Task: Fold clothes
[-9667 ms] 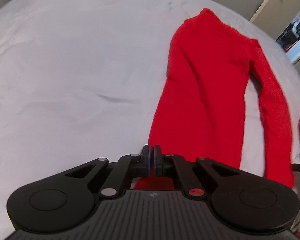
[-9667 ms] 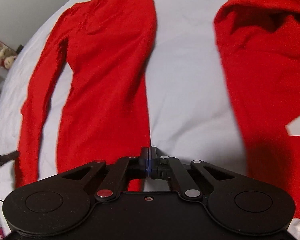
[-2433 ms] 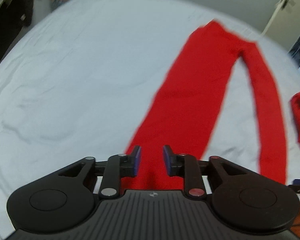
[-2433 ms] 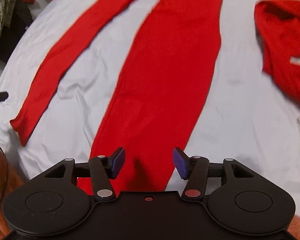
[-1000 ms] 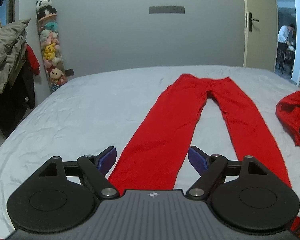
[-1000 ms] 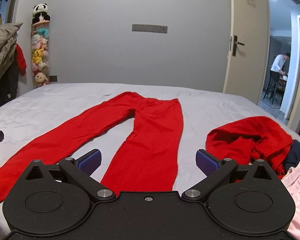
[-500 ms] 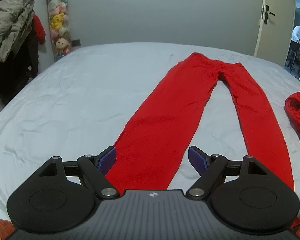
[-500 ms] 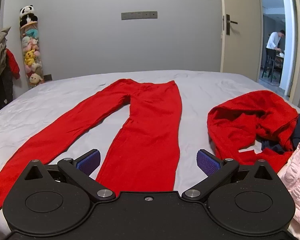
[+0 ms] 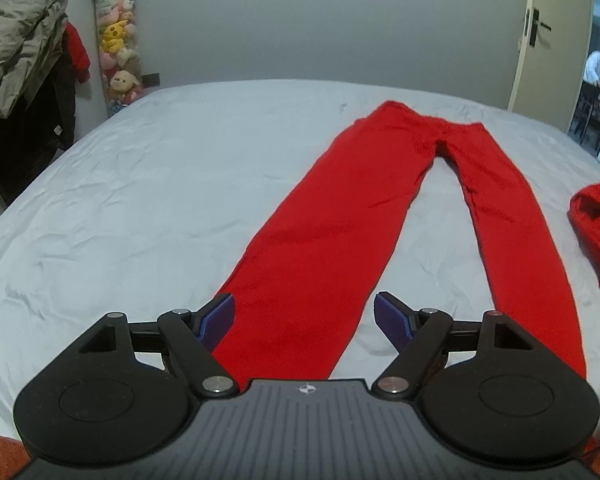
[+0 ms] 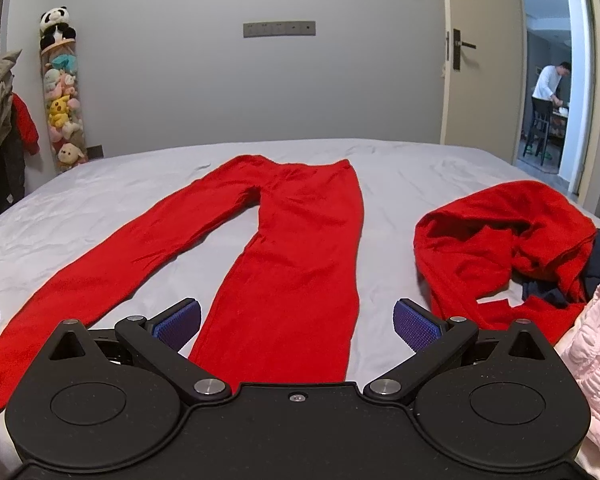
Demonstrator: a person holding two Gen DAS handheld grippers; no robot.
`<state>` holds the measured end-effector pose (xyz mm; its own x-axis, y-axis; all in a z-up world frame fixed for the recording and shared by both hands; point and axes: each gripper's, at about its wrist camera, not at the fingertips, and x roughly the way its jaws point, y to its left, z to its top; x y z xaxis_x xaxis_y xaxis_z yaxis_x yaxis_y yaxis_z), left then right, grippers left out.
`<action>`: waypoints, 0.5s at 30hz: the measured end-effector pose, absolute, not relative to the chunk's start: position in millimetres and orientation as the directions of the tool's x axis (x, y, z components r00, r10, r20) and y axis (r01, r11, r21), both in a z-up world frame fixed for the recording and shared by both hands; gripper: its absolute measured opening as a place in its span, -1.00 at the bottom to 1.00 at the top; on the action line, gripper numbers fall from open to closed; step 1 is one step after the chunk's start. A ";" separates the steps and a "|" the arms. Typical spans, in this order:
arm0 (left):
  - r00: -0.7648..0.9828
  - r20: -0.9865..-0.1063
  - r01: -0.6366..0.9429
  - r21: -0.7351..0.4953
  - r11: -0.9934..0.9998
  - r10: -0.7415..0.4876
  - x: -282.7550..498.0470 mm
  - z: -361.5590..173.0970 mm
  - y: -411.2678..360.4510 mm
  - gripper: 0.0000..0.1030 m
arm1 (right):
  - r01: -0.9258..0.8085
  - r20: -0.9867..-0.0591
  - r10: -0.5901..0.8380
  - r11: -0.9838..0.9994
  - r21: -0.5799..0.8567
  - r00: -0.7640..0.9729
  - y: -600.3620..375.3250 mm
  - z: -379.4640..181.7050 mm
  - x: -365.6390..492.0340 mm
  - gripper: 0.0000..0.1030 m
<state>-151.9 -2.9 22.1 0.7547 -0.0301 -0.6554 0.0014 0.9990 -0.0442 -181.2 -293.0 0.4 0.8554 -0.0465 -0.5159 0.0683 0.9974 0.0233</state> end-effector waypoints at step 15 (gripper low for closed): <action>0.759 -0.649 0.024 -0.050 0.998 -0.050 -147.4 23.6 -1.0 0.99 | 0.075 -0.509 -0.056 0.997 0.016 0.859 -291.8 0.7 -182.1 0.98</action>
